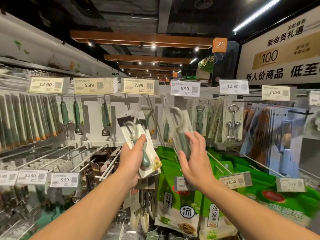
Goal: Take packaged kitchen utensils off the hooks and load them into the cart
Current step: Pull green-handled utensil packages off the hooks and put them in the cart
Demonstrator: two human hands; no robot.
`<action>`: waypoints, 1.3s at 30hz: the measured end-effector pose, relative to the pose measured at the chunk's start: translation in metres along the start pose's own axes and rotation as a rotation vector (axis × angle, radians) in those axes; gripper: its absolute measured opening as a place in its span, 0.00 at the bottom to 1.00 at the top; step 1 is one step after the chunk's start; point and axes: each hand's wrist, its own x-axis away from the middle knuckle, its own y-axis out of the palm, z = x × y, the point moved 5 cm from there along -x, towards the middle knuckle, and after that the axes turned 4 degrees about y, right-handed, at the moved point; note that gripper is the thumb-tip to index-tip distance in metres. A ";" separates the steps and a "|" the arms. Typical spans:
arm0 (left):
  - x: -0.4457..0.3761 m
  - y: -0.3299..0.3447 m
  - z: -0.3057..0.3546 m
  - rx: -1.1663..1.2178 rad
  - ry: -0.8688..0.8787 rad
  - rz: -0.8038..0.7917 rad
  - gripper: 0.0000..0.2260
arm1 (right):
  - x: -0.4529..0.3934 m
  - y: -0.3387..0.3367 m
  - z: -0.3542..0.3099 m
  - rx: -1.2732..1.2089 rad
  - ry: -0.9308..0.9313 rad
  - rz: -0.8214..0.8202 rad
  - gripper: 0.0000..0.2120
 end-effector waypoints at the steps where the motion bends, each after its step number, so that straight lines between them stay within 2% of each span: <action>1: 0.001 0.001 0.002 -0.010 0.006 -0.012 0.15 | 0.002 -0.003 0.002 -0.007 0.008 0.030 0.29; 4: 0.003 0.003 0.007 -0.012 0.027 -0.034 0.08 | 0.002 -0.007 0.007 -0.057 0.058 0.076 0.29; 10: 0.001 0.002 0.003 -0.019 0.027 0.002 0.15 | -0.001 -0.005 0.002 -0.097 0.043 0.025 0.29; 15: 0.001 0.002 -0.001 -0.019 0.023 0.024 0.13 | 0.003 0.000 0.004 -0.159 0.076 0.056 0.29; 19: -0.001 0.001 0.000 -0.010 0.034 0.028 0.14 | 0.003 0.008 0.007 -0.156 0.117 0.017 0.30; 23: -0.008 0.001 0.001 -0.039 0.046 0.029 0.18 | -0.015 0.019 0.007 -0.147 0.204 -0.086 0.31; 30: -0.019 0.006 -0.002 -0.030 0.042 0.020 0.11 | -0.073 0.042 0.030 -0.022 0.400 -0.300 0.42; 34: -0.022 0.006 -0.006 -0.056 0.041 0.005 0.09 | -0.103 0.061 0.051 -0.066 0.497 -0.452 0.46; 39: -0.030 0.002 -0.009 -0.089 0.025 -0.017 0.15 | -0.125 0.080 0.067 -0.259 0.575 -0.517 0.40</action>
